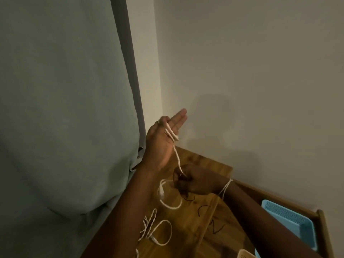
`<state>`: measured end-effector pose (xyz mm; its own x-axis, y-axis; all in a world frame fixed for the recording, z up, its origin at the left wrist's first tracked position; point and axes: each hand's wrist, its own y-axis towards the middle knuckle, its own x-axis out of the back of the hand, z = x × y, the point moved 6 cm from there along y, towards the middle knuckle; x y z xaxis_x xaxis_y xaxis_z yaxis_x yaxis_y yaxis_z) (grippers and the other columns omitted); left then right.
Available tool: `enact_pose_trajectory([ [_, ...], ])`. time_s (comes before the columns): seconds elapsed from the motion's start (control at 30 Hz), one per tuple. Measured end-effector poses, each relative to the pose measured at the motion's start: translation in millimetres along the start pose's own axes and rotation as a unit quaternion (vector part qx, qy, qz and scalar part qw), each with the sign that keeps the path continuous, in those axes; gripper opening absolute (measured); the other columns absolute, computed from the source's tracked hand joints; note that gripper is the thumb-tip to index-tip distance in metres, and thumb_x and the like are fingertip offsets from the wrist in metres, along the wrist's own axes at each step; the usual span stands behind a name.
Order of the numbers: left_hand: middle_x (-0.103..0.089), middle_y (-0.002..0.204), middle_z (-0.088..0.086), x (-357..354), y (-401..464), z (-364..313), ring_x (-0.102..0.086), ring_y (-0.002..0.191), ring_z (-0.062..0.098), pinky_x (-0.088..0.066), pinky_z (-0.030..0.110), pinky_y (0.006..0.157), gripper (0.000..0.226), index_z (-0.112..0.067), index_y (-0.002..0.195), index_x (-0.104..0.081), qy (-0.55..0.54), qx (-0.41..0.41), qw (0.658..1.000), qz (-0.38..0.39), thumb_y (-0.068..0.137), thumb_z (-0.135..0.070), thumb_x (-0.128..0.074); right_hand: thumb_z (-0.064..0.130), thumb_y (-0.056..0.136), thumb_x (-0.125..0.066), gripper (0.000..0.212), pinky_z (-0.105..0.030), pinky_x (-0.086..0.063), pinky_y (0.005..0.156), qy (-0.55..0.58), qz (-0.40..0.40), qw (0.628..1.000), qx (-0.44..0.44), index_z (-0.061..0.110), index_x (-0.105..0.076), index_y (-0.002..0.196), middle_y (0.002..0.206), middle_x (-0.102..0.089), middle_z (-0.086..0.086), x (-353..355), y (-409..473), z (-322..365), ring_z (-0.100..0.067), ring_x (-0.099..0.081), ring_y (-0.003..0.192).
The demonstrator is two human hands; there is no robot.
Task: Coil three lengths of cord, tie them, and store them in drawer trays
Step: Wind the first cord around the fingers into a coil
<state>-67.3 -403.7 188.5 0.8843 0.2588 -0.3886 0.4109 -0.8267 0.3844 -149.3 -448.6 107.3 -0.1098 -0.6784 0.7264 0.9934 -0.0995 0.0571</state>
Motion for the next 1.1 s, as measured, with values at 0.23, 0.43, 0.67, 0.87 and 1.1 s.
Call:
enact_pose_trajectory([
  [0.23,-0.053,0.139,0.004,40.4,-16.5,44.6,-0.053,0.123,0.024,-0.038,0.04,0.108,0.059,-0.023,0.143,-0.038,0.536,0.155,0.829,0.028,0.095,-0.058,-0.038,0.026,0.088,-0.067,0.013,-0.024,-0.054,0.069,-0.242,-0.15,0.956,0.066,0.016,-0.074,0.092,0.083,-0.066,0.011,85.4,-13.4,50.8,0.0,-0.059,0.068],
  [0.43,-0.033,0.04,-0.001,6.5,-23.6,18.4,-0.034,0.032,0.008,-0.055,0.032,0.072,0.035,0.0,0.09,-0.061,-0.06,0.157,0.973,0.156,0.098,-0.03,-0.046,0.014,0.083,-0.075,0.014,-0.025,-0.054,0.068,0.091,-0.229,0.963,0.114,0.006,-0.07,0.094,0.086,-0.07,-0.009,116.7,-9.5,31.9,-0.018,-0.067,0.075],
  [0.67,-0.05,0.048,-0.002,11.0,-16.0,-3.0,-0.05,0.045,0.011,-0.052,0.031,0.075,0.033,-0.012,0.077,-0.058,-0.214,0.073,0.974,0.026,0.099,-0.029,-0.04,0.007,0.087,-0.069,0.049,-0.056,-0.042,0.098,0.418,-0.093,0.898,0.099,-0.003,-0.05,0.132,0.115,-0.061,-0.025,55.1,13.4,4.6,-0.043,-0.056,0.108],
  [0.87,-0.062,0.132,0.016,20.3,1.5,-41.9,-0.058,0.124,0.03,-0.039,0.046,0.111,0.035,-0.008,0.12,-0.047,-0.199,-0.02,0.979,0.027,0.098,-0.033,-0.036,-0.001,0.094,-0.056,0.022,-0.067,-0.046,0.097,0.4,0.064,0.912,0.065,-0.002,-0.06,0.116,0.104,-0.066,-0.02,0.5,20.0,8.6,-0.036,-0.066,0.097],
  [1.1,-0.056,0.141,0.01,54.9,-0.9,-34.0,-0.051,0.132,0.026,-0.027,0.045,0.116,0.049,-0.003,0.131,-0.043,-0.044,0.0,0.999,-0.022,0.1,-0.038,-0.03,0.029,0.081,-0.058,0.04,-0.051,-0.049,0.093,0.685,0.009,0.717,0.128,0.005,-0.065,0.112,0.116,-0.064,-0.02,21.9,31.7,31.0,-0.034,-0.063,0.107],
])
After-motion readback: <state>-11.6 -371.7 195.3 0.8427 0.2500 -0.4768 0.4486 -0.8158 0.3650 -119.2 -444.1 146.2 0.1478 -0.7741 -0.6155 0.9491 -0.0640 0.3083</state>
